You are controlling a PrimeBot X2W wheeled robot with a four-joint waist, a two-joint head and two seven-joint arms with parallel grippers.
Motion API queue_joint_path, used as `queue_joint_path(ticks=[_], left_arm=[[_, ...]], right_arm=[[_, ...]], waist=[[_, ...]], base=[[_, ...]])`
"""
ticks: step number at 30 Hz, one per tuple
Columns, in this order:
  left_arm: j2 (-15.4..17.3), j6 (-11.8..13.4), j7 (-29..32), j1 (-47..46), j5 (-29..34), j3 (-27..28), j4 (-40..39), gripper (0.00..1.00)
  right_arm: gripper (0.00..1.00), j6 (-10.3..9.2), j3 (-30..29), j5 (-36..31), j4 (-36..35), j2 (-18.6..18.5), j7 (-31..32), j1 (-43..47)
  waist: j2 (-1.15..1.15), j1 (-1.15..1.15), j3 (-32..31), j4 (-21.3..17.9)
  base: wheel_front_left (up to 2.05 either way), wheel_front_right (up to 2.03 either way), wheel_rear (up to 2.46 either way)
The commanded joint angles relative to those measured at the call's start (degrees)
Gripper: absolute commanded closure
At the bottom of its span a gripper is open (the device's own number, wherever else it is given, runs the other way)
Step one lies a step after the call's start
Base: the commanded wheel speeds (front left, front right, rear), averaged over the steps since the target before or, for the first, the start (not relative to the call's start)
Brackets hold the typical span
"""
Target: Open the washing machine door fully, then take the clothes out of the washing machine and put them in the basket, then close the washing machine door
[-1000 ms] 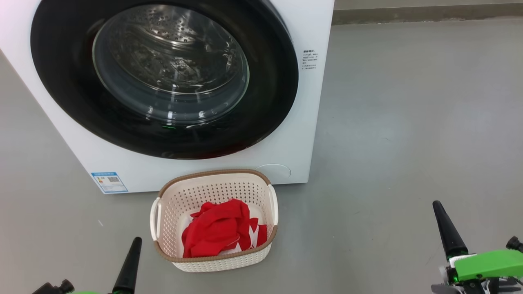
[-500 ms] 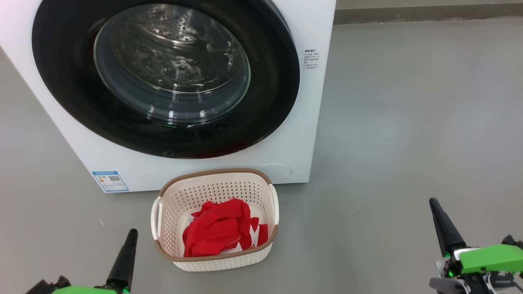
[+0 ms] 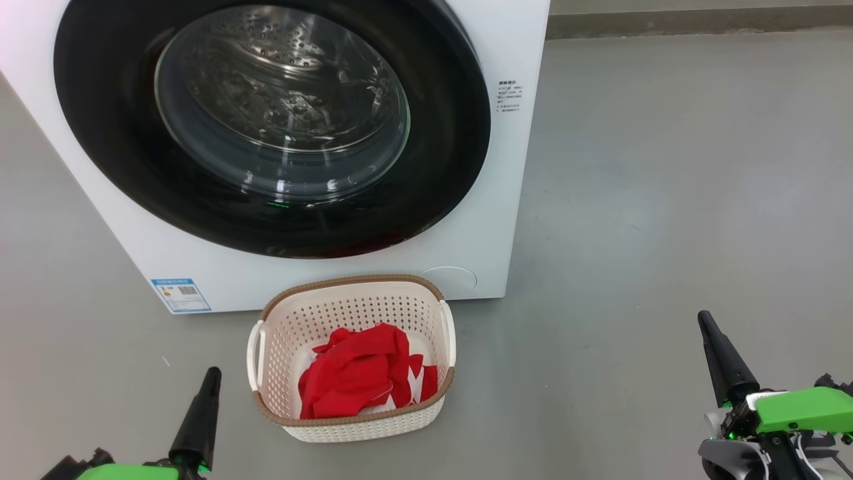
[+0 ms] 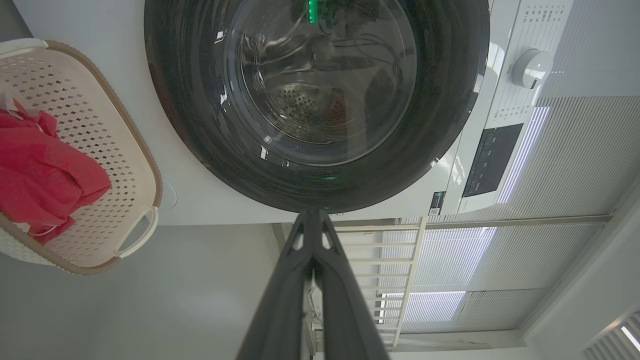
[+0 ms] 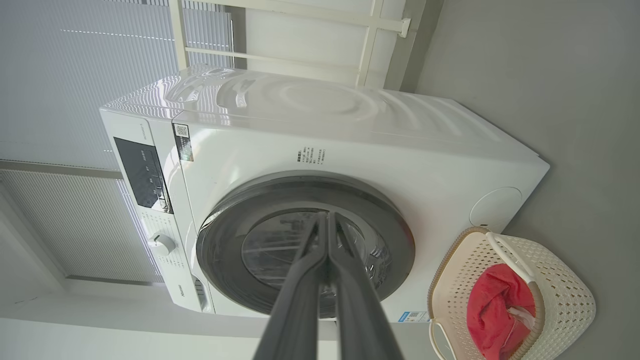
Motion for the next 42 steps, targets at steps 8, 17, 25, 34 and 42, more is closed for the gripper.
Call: queue_joint_path(ticks=[8, 17, 25, 34, 42], left_arm=[[0.28, -0.41, 0.52, -2.25, 0.09, 2.33, -1.13, 1.0], [0.14, -0.41, 0.68, -2.27, 0.25, 2.52, -1.13, 1.0], [0.03, -0.41, 0.8, -2.28, 0.38, 2.67, -1.12, 1.0], [-0.08, -0.41, 0.93, -2.29, 0.51, 2.83, -1.11, 1.0], [-0.16, -0.41, 1.02, -2.3, 0.61, 2.94, -1.1, 1.0]], right_arm=[[1.0, 0.02, 0.64, 0.22, -1.41, -0.79, 0.36, -2.63], [1.0, 0.02, 0.44, 0.04, -1.4, -0.65, 0.53, -2.65], [1.0, 0.02, 0.27, -0.1, -1.39, -0.53, 0.66, -2.66], [1.0, 0.02, 0.1, -0.24, -1.38, -0.41, 0.8, -2.68], [1.0, 0.02, -0.02, -0.34, -1.37, -0.32, 0.9, -2.69]], waist=[[0.0, 0.0, 0.0, 0.0], [0.0, 0.0, 0.0, 0.0], [0.0, 0.0, 0.0, 0.0], [0.0, 0.0, 0.0, 0.0], [0.0, 0.0, 0.0, 0.0]], base=[[0.0, 0.0, 0.0], [0.0, 0.0, 0.0], [0.0, 0.0, 0.0], [0.0, 0.0, 0.0], [0.0, 0.0, 0.0]])
